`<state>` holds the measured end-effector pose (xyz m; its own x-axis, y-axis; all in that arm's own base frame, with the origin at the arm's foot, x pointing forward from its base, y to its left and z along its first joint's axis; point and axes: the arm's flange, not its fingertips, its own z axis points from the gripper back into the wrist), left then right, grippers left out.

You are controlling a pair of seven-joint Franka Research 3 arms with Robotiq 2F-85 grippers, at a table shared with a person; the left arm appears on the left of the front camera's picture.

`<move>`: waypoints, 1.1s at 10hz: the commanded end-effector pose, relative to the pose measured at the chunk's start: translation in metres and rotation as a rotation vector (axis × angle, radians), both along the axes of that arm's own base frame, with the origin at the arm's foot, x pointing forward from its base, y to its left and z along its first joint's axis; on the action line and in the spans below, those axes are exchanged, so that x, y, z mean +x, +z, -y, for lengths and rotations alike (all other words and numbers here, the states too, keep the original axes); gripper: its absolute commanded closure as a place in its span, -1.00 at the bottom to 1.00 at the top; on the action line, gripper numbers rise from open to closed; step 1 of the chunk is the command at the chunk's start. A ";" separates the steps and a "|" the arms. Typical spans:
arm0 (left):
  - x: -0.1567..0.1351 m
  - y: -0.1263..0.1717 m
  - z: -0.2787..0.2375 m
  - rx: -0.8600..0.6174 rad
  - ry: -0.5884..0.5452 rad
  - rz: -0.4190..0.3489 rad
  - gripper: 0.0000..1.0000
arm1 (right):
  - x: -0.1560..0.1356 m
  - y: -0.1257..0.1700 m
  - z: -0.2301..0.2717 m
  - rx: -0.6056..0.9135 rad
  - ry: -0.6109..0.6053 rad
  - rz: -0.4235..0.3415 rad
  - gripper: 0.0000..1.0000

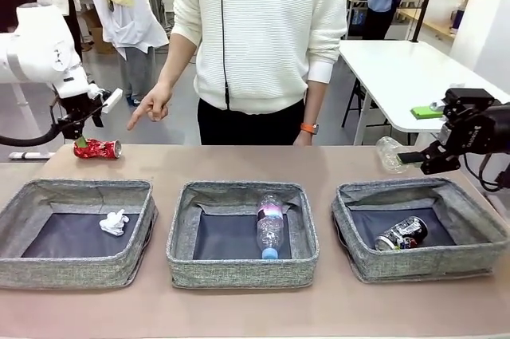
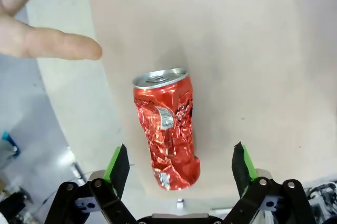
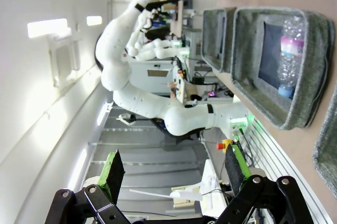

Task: Sort the waste into the appropriate baskets.
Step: Pick up the waste item pointed out by the person.

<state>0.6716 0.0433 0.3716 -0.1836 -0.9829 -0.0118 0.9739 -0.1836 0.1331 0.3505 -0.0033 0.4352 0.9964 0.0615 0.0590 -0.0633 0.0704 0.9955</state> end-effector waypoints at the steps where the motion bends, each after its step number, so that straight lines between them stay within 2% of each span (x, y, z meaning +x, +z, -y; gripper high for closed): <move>1: 0.017 -0.010 -0.018 -0.036 -0.047 -0.053 -1.00 | 0.000 0.002 0.001 0.014 0.008 0.017 -1.00; 4: 0.030 -0.036 -0.025 -0.025 0.014 -0.088 -1.00 | 0.000 0.002 0.001 0.014 0.008 0.017 -1.00; 8: 0.036 -0.046 -0.026 -0.032 0.009 -0.112 -1.00 | 0.000 0.002 0.001 0.014 0.008 0.017 -1.00; 9: 0.034 -0.047 -0.026 -0.019 -0.001 -0.122 0.17 | 0.000 0.002 0.001 0.014 0.008 0.017 -1.00; 11: 0.032 -0.047 -0.022 -0.024 0.008 -0.112 0.16 | 0.000 0.002 0.001 0.014 0.008 0.017 -1.00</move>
